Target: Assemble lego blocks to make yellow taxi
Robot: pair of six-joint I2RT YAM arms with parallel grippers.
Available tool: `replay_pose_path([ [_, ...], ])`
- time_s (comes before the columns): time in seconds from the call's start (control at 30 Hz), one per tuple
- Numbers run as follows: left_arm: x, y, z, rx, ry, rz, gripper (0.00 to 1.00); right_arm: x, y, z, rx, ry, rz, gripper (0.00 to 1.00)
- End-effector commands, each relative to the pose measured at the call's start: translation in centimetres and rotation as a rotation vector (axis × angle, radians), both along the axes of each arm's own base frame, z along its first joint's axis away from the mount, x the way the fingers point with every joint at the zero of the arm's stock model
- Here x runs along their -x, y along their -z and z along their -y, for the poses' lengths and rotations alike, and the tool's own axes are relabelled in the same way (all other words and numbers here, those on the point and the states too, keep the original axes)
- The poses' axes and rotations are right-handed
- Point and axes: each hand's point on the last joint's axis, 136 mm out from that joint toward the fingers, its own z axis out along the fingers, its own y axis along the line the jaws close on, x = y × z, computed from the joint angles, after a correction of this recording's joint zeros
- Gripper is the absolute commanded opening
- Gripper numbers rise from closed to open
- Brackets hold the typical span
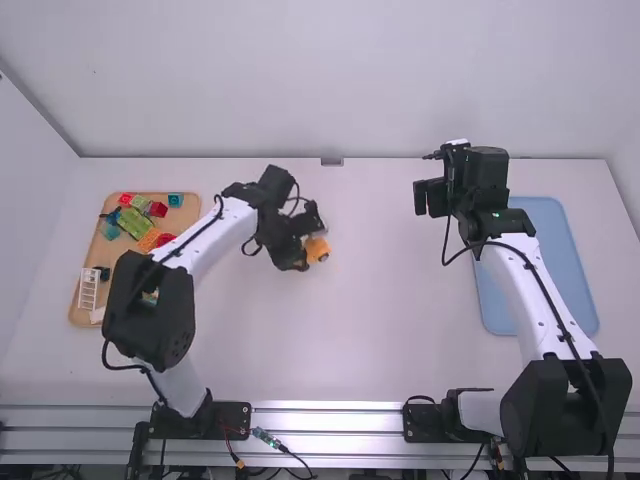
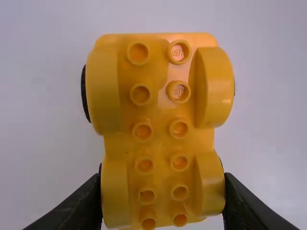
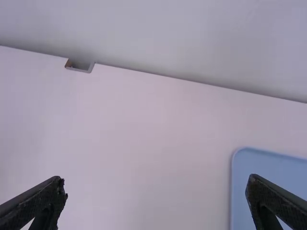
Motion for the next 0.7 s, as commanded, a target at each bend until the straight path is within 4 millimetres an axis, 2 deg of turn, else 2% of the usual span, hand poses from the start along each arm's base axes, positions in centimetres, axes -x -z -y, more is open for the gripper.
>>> replay_pose_path([
  [0.0,2.9,0.7,1.6,0.034,0.321,0.037,0.09,-0.4,-0.9,-0.2,-0.008,-0.003,0.019,0.99],
  [0.07,3.4,1.6,1.7,0.010,0.349,0.040,0.10,-0.4,-0.9,-0.2,-0.008,-0.003,0.018,0.99],
  [0.2,4.2,4.8,1.6,-0.038,0.370,0.069,0.08,-0.3,-0.7,-0.2,-0.007,-0.003,0.011,0.99],
  [0.37,5.0,7.4,1.1,-0.034,0.369,0.083,0.14,-0.4,-0.8,-0.2,-0.008,-0.003,0.016,0.99],
  [0.47,5.4,7.8,1.0,-0.031,0.368,0.076,0.26,-0.4,-0.8,-0.2,-0.008,-0.003,0.016,0.99],
  [0.57,5.2,7.8,1.1,-0.029,0.327,0.070,0.53,-0.4,-0.8,-0.2,-0.007,-0.003,0.015,0.99],
  [0.67,4.6,7.6,1.4,-0.017,0.279,0.080,0.73,-0.4,-0.8,-0.2,-0.007,-0.004,0.015,0.99],
])
